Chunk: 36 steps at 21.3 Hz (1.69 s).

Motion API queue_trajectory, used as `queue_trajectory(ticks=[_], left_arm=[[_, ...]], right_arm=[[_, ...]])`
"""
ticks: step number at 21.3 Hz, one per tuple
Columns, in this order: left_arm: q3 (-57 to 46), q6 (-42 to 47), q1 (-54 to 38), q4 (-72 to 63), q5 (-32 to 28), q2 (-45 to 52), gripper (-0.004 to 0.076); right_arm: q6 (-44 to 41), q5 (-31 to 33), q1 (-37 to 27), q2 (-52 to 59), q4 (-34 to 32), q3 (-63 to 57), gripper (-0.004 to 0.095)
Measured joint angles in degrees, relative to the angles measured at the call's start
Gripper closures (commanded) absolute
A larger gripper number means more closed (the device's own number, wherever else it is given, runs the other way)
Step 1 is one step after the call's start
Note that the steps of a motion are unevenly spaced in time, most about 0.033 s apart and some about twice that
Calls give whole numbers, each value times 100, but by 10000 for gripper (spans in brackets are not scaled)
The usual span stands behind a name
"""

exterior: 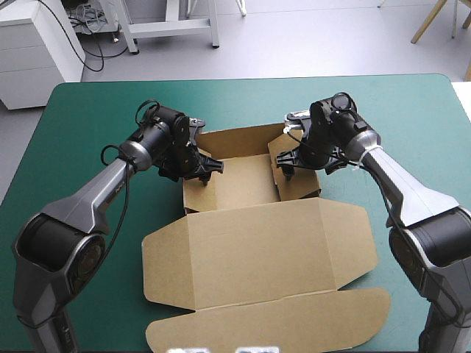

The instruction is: Fold the box

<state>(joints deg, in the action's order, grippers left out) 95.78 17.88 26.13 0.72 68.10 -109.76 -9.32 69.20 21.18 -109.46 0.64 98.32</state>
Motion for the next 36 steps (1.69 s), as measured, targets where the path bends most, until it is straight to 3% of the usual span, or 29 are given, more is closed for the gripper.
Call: queue_trajectory(ticks=[6, 13, 16, 19, 25, 29, 36], left_arm=[[1184, 0, 0, 220, 257, -38, 193], [1925, -337, 0, 488, 334, 795, 223], [1822, -664, 0, 390, 334, 1377, 406], [1523, -899, 0, 374, 334, 2031, 728], [-41, -1467, 0, 53, 340, 4229, 723], [-1265, -1692, 0, -252, 345, 5614, 723], [-2953, -1704, 0, -265, 351, 7192, 723]], right_arm=[[21, 51, 0, 168, -12, 827, 34], [5, 144, 0, 1487, -218, 953, 35], [24, 156, 0, 1824, -233, 732, 34], [24, 179, 0, 2089, -233, 391, 34], [124, 150, 0, 1856, -289, 110, 34], [289, 35, 0, 972, -251, 108, 34], [556, -270, 0, -46, -195, 95, 34]])
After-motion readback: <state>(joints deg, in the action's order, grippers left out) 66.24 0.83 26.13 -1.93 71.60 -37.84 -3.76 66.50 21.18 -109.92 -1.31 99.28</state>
